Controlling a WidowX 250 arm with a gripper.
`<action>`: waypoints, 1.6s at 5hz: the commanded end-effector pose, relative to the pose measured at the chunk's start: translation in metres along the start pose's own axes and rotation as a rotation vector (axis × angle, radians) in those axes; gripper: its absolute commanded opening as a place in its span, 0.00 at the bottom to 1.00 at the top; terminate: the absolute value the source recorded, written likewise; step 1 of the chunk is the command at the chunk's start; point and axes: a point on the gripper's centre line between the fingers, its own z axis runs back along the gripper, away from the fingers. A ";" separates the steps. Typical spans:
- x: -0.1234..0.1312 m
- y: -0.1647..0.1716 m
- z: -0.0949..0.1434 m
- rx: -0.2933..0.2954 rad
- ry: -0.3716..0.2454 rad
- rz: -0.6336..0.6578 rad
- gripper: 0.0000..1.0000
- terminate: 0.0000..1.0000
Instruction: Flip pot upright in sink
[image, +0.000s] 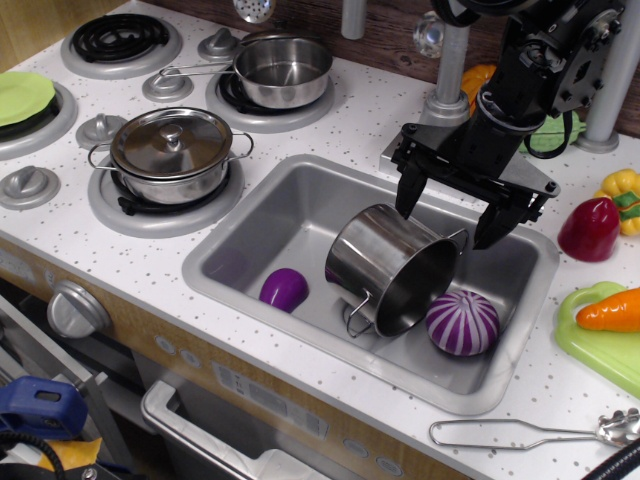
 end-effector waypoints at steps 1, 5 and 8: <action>0.000 0.000 0.000 0.000 0.000 0.000 1.00 0.00; -0.010 -0.021 -0.009 0.193 -0.246 -0.053 1.00 0.00; -0.006 -0.008 -0.035 0.192 -0.329 -0.075 1.00 0.00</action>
